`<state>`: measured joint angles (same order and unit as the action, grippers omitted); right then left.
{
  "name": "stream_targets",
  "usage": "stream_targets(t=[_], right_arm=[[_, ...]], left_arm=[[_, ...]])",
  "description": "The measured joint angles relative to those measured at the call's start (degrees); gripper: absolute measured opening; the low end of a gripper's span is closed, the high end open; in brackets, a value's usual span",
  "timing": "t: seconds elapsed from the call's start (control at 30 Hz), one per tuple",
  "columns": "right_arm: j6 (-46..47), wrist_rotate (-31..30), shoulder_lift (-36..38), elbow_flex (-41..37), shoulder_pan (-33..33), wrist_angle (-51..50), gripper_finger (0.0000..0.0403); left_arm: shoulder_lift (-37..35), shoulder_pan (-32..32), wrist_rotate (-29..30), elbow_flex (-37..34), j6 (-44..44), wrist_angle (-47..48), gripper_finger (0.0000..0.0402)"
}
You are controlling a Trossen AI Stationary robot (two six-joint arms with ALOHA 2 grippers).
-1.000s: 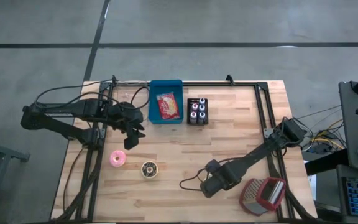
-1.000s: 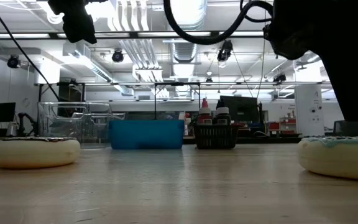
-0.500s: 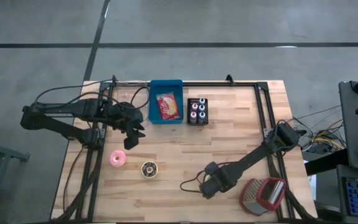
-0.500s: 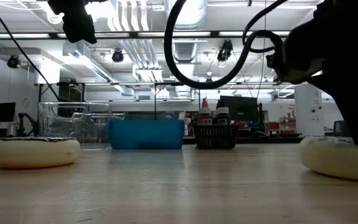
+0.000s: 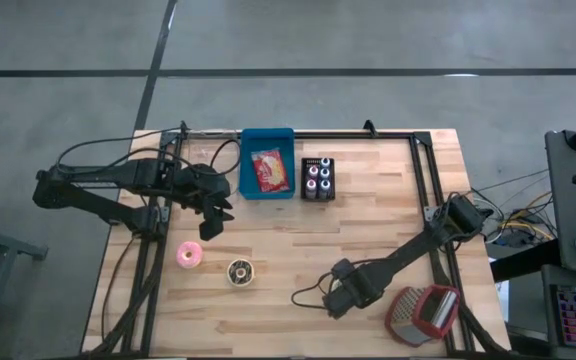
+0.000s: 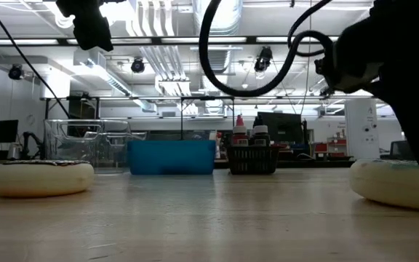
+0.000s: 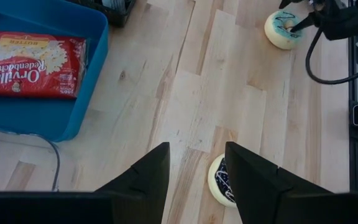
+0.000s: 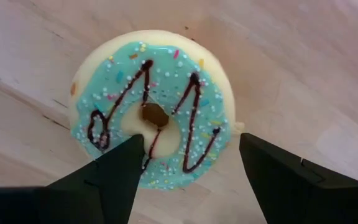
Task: Pick & Place Food Item
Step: Put the green donut into the transparent bin
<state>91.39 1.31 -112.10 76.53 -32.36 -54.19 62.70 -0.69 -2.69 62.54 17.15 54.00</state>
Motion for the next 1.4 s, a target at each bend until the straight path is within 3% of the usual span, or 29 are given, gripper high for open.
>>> stream_targets(t=[0.63,1.4], right_arm=[[1.6,-3.1,1.5,-1.3,0.2,1.0,0.0267],[1.1,-1.3,1.4,-1.9,0.1,3.4,0.0180]], left_arm=[[0.0,0.0,0.0,0.0,0.0,0.0,0.0161],[0.0,0.0,0.0,0.0,0.0,0.0,0.0161]])
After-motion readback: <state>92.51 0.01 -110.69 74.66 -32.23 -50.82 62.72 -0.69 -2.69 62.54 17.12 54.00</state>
